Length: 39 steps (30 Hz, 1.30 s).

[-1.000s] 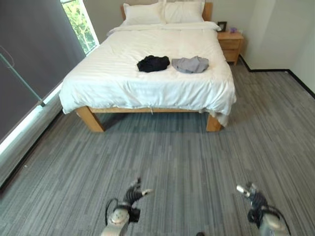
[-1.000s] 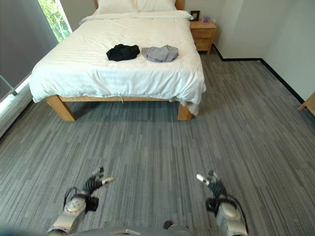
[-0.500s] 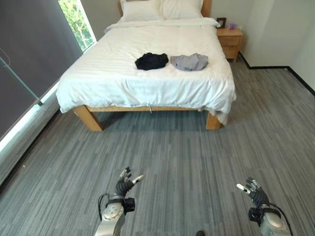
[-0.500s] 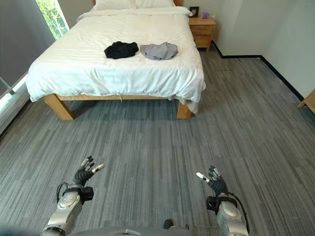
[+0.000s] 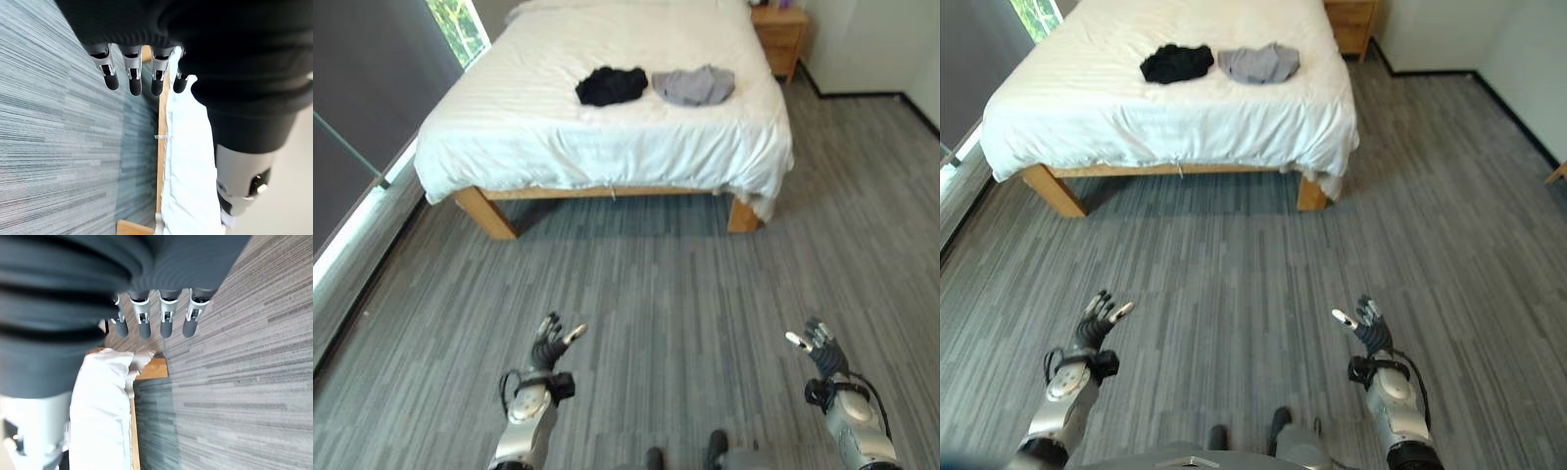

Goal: Pick up bed clothes into laundry basket.

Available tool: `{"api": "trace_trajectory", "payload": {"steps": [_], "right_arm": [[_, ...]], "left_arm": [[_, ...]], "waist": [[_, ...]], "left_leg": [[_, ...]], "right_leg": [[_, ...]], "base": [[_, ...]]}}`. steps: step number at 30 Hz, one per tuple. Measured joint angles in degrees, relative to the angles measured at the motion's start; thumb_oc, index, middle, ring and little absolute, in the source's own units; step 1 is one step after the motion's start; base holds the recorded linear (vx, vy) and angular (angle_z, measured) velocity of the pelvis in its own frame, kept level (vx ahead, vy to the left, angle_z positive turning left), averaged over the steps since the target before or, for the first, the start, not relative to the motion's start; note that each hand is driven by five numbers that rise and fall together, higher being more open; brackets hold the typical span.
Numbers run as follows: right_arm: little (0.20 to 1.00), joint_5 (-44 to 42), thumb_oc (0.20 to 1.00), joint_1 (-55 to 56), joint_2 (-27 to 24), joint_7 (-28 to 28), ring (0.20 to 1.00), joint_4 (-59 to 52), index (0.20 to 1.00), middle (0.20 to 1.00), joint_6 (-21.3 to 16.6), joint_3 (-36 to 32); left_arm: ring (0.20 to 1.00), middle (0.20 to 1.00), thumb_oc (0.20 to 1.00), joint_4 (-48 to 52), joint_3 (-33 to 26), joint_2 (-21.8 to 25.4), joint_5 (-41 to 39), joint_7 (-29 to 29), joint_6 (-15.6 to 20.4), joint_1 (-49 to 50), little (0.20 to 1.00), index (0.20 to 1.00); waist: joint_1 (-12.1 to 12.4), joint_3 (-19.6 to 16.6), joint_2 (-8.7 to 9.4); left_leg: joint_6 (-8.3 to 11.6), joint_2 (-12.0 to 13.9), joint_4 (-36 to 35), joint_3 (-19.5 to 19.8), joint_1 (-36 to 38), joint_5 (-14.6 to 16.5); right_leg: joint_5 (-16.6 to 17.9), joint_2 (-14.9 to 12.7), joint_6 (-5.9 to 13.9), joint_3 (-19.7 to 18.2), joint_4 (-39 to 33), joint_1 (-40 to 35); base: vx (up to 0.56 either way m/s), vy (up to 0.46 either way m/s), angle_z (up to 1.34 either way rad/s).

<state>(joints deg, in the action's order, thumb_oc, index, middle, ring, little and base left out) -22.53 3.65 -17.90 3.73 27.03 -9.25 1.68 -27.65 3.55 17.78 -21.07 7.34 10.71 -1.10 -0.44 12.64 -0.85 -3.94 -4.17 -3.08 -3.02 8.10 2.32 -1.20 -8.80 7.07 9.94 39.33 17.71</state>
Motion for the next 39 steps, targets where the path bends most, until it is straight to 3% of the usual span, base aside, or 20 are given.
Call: {"api": "trace_trajectory", "payload": {"steps": [2,8,11,13,15,16,17,18,20,21,23,25,26,29,30,33,34,35,37,39], "right_arm": [[1.000,-0.48,1.000,0.33,1.27,-0.34,1.000,-1.59,1.000,1.000,-0.23,0.27],[1.000,-1.26,1.000,4.69,1.73,-1.26,1.000,-4.80,1.000,1.000,-0.08,-1.23],[1.000,-1.26,1.000,5.26,2.12,-1.46,1.000,-4.62,1.000,1.000,0.25,-1.14],[1.000,-1.50,1.000,4.79,2.40,-1.61,1.000,-1.79,1.000,1.000,0.27,-1.60],[1.000,-2.71,1.000,4.76,1.26,-1.59,1.000,-1.58,1.000,1.000,-0.29,-2.31],[1.000,-2.91,1.000,4.68,0.64,-1.71,1.000,-2.06,1.000,1.000,-0.49,-3.99],[1.000,-4.27,1.000,2.88,-0.10,-1.14,1.000,-0.76,1.000,1.000,-0.46,-4.48],[1.000,-4.51,1.000,2.45,-0.66,-0.99,1.000,-0.43,1.000,1.000,-0.40,-4.16],[1.000,-4.56,1.000,0.69,-0.62,-0.35,1.000,0.77,1.000,1.000,-0.28,-3.46],[1.000,-5.25,1.000,0.04,-0.36,-0.19,1.000,0.56,1.000,1.000,-0.31,-3.32],[1.000,-7.40,1.000,-0.09,0.90,0.05,1.000,0.36,1.000,1.000,-0.43,-4.17],[1.000,-7.75,1.000,0.88,0.33,0.00,1.000,-0.49,1.000,1.000,-0.99,-3.53],[1.000,-7.73,1.000,0.63,-0.03,-0.20,1.000,-0.01,1.000,1.000,-0.90,-3.30],[1.000,-7.51,1.000,1.53,-0.18,-0.60,1.000,-0.29,1.000,1.000,-0.82,-2.47],[1.000,-6.60,1.000,1.12,-0.52,-0.91,1.000,-0.27,1.000,1.000,-0.67,-2.11],[1.000,-4.86,1.000,2.88,-1.06,-1.62,1.000,-3.98,1.000,1.000,0.44,-0.50],[1.000,-4.78,1.000,2.90,-1.04,-1.63,1.000,-4.01,1.000,1.000,0.53,0.38],[1.000,-4.61,1.000,3.70,1.24,-1.73,1.000,-4.20,1.000,1.000,0.48,1.03],[1.000,-8.23,1.000,2.96,5.32,-1.71,1.000,-4.38,1.000,1.000,0.18,0.92],[1.000,-10.06,1.000,1.48,6.65,-1.89,1.000,-4.43,1.000,1.000,0.30,2.61]], "left_arm": [[1.000,1.000,1.000,0.52,-0.63,0.85,1.64,-0.07,-0.19,3.07,1.000,1.000],[1.000,1.000,1.000,-0.38,-3.89,0.98,2.22,-1.03,-1.39,2.01,1.000,1.000],[1.000,1.000,1.000,0.16,-2.79,0.64,4.04,-1.54,-1.40,3.65,1.000,1.000],[1.000,1.000,1.000,-0.31,-1.66,0.47,4.35,-1.61,-1.44,5.03,1.000,1.000],[1.000,1.000,1.000,-0.60,-1.70,-0.59,4.07,-1.53,-1.34,6.18,1.000,1.000],[1.000,1.000,1.000,-1.62,-2.05,-1.63,3.86,-1.52,-1.40,4.61,1.000,1.000],[1.000,1.000,1.000,-2.01,-2.47,-2.72,3.33,-1.35,-1.43,4.16,1.000,1.000],[1.000,1.000,1.000,-1.65,-2.15,-2.69,3.24,-1.39,-1.38,3.92,1.000,1.000],[1.000,1.000,1.000,-1.57,-1.94,-2.47,3.17,-1.28,-1.55,4.06,1.000,1.000],[1.000,1.000,1.000,-1.32,-1.91,-2.42,3.11,-1.36,-1.63,4.41,1.000,1.000],[1.000,1.000,1.000,0.02,-1.08,-2.45,3.09,-1.92,-1.58,5.30,1.000,1.000],[1.000,1.000,1.000,0.15,0.26,-2.18,3.19,-2.75,-1.69,6.49,1.000,1.000],[1.000,1.000,1.000,-0.19,0.20,-2.11,3.20,-3.03,-1.96,6.84,1.000,1.000],[1.000,1.000,1.000,-0.04,-0.44,-1.82,3.26,-3.17,-2.49,8.46,1.000,1.000],[1.000,1.000,1.000,-0.02,-1.41,-1.91,3.29,-3.25,-2.53,8.79,1.000,1.000],[1.000,1.000,1.000,2.21,-2.74,-1.66,3.89,-3.34,-2.54,9.67,1.000,1.000],[1.000,1.000,1.000,2.30,-1.81,-1.65,3.93,-3.30,-2.60,8.68,1.000,1.000],[1.000,1.000,1.000,2.64,-0.68,-1.27,4.25,-3.74,-2.42,7.27,1.000,1.000],[1.000,1.000,1.000,2.79,0.82,-0.13,4.33,-3.71,-2.50,5.41,1.000,1.000],[1.000,1.000,1.000,3.27,2.87,0.75,5.12,-3.89,-2.47,3.21,1.000,1.000]], "waist": [[-0.24,0.73,0.12],[-4.70,1.12,2.19],[-4.78,-0.69,2.40],[-4.91,-2.49,3.91],[-3.61,-4.97,2.73],[-3.79,-4.59,1.90],[-1.42,-4.26,1.93],[0.10,-3.20,2.70],[1.17,-1.03,4.17],[1.83,-1.05,4.01],[2.86,-0.76,3.94],[3.70,-1.57,1.05],[4.72,-0.89,0.45],[6.14,-1.15,0.65],[5.96,-1.50,0.96],[5.42,-5.60,2.97],[5.04,-5.96,3.81],[5.20,-7.22,4.81],[4.28,-7.14,5.12],[2.59,-6.55,3.35]], "left_leg": [[-1.69,0.68,5.32,-1.84,-2.15,4.61],[1.14,1.49,6.12,3.56,-3.44,5.90],[2.93,3.83,5.99,5.16,0.20,8.87],[6.42,4.76,21.71,5.19,-3.59,11.05],[9.14,5.68,38.74,5.36,-11.15,8.43],[7.85,7.23,54.70,4.32,-18.72,4.34],[6.01,6.61,68.55,3.91,-26.32,-1.02],[5.60,6.75,68.91,2.26,-27.98,-0.97],[5.45,7.35,60.85,-0.37,-29.22,-1.16],[5.32,7.43,56.95,-0.40,-30.97,-1.04],[4.83,9.55,34.58,-4.85,-29.95,-1.95],[5.62,11.19,11.55,-5.69,-28.89,-2.59],[5.51,11.09,1.90,-3.55,-26.85,-2.94],[5.16,9.12,1.66,-2.72,-26.64,-3.32],[4.50,8.69,5.16,-6.87,-25.88,-3.82],[-0.10,5.69,9.81,-12.39,-21.87,-8.71],[-0.17,4.79,10.11,-12.10,-20.59,-7.86],[-2.72,3.47,8.35,-11.77,-17.54,-6.72],[-4.23,1.56,4.68,-11.75,-12.76,-5.72],[-3.43,0.27,1.23,-9.98,-7.10,-4.41]], "right_leg": [[-1.14,-3.03,0.25,0.81,3.24,4.98],[-1.58,-0.39,3.11,-2.57,-32.34,0.87],[0.82,1.57,-0.20,2.20,-30.72,-3.73],[2.64,3.38,-5.00,1.87,-30.65,-8.80],[1.00,4.77,-8.64,2.13,-30.24,-10.12],[-0.06,5.31,-9.67,3.66,-29.59,-10.01],[-3.74,5.97,-13.35,2.32,-28.90,-11.51],[-4.44,6.10,-13.28,1.36,-29.57,-13.36],[-2.62,6.20,-12.44,1.67,-31.69,-18.34],[-4.81,6.84,-12.44,1.83,-33.12,-20.52],[-7.05,8.41,-11.91,2.27,-36.45,-25.02],[-8.10,11.94,-8.46,1.97,-40.16,-29.07],[-7.55,12.91,-11.03,1.16,-39.93,-30.37],[-11.07,11.72,-7.40,-0.37,-41.61,-36.42],[-12.17,10.72,-7.56,-1.12,-41.44,-38.89],[-15.37,6.45,-2.45,-1.97,-38.05,-41.77],[-16.23,4.64,-0.99,-1.39,-30.17,-39.30],[-13.72,1.85,-1.18,0.09,-14.63,-33.42],[-2.64,-2.52,-3.91,0.85,4.40,-24.48],[-5.60,-7.85,-2.99,3.45,14.75,-16.50]], "base": [[0.36,-0.095,-0.38],[0.52,-0.209,0.31],[0.39,-0.178,0.44],[0.30,-0.265,0.49],[0.30,-0.307,0.30],[0.50,-0.384,0.16],[0.37,-0.255,-0.05],[0.38,-0.171,-0.34],[0.39,-0.067,-0.23],[0.54,-0.020,0.06],[0.79,0.118,0.11],[0.52,0.107,0.00],[0.46,0.099,-0.30],[0.62,0.174,-0.40],[0.37,0.166,-0.46],[0.50,0.271,-0.39],[0.36,0.397,-0.11],[0.41,0.485,-0.17],[0.36,0.403,0.03],[0.37,0.184,0.31]]}}
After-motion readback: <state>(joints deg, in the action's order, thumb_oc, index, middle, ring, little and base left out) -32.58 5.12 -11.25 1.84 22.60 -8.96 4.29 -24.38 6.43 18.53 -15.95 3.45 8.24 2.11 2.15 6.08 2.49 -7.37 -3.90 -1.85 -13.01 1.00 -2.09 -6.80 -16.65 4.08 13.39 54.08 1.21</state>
